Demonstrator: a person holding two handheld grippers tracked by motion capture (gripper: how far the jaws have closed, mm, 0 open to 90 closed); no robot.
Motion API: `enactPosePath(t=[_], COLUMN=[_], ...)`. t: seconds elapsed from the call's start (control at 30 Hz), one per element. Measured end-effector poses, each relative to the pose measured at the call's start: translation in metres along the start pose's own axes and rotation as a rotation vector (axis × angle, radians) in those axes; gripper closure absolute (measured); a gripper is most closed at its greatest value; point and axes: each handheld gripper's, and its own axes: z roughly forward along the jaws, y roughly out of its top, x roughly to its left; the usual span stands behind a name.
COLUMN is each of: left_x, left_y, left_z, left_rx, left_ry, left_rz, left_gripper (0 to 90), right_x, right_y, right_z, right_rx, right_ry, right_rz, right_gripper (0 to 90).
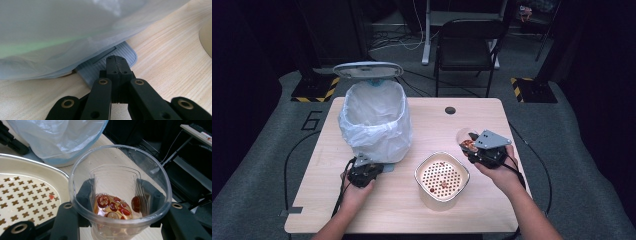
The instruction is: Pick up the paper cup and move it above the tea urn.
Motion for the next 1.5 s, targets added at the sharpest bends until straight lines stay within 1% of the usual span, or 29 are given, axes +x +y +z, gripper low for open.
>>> enactPosePath(t=[0.13, 0.23, 0.5, 0.53, 0.67, 0.8, 1.0, 1.07, 1.27, 1.37, 1.5], left_x=[0.0, 0.0, 0.0, 0.0, 0.0, 0.0, -0.001, -0.001, -0.001, -0.001, -0.001], left_y=[0.0, 0.0, 0.0, 0.0, 0.0, 0.0, 0.0, 0.0, 0.0, 0.0, 0.0], left_z=[0.0, 0.0, 0.0, 0.0, 0.0, 0.0, 0.0, 0.0, 0.0, 0.0, 0.0], left_rx=[0.001, 0.001, 0.0, 0.0, 0.0, 0.004, 0.005, -0.001, 0.003, -0.001, -0.001], left_ry=[-0.003, -0.003, -0.003, -0.003, -0.003, 0.001, 0.002, 0.002, 0.001, 0.002, 0.003], left_rz=[-0.005, -0.006, -0.006, -0.006, -0.006, 0.001, 0.002, 0.0, 0.001, -0.002, -0.001], left_gripper=[90.0, 90.0, 90.0, 90.0, 90.0, 90.0, 90.0, 90.0, 90.0, 90.0, 90.0], right_x=[0.006, 0.01, 0.015, 0.016, 0.018, 0.02, 0.022, 0.023, 0.024, 0.024, 0.024], right_y=[0.005, 0.009, 0.015, 0.015, 0.016, 0.018, 0.019, 0.019, 0.019, 0.019, 0.02], right_z=[-0.001, -0.002, -0.005, -0.004, -0.005, -0.006, -0.005, -0.005, -0.003, -0.003, -0.002], right_rx=[0.007, 0.009, 0.0, 0.001, 0.007, 0.011, 0.006, 0.004, 0.005, 0.004, -0.001], right_ry=[0.005, 0.012, 0.02, 0.025, 0.022, 0.022, 0.008, 0.012, 0.018, 0.028, 0.037], right_rz=[-0.057, -0.085, -0.129, -0.128, -0.161, -0.204, -0.243, -0.246, -0.256, -0.254, -0.264], right_gripper=[50.9, 50.9, 51.2, 51.3, 51.4, 51.5, 51.6, 51.6, 51.7, 51.7, 51.7])
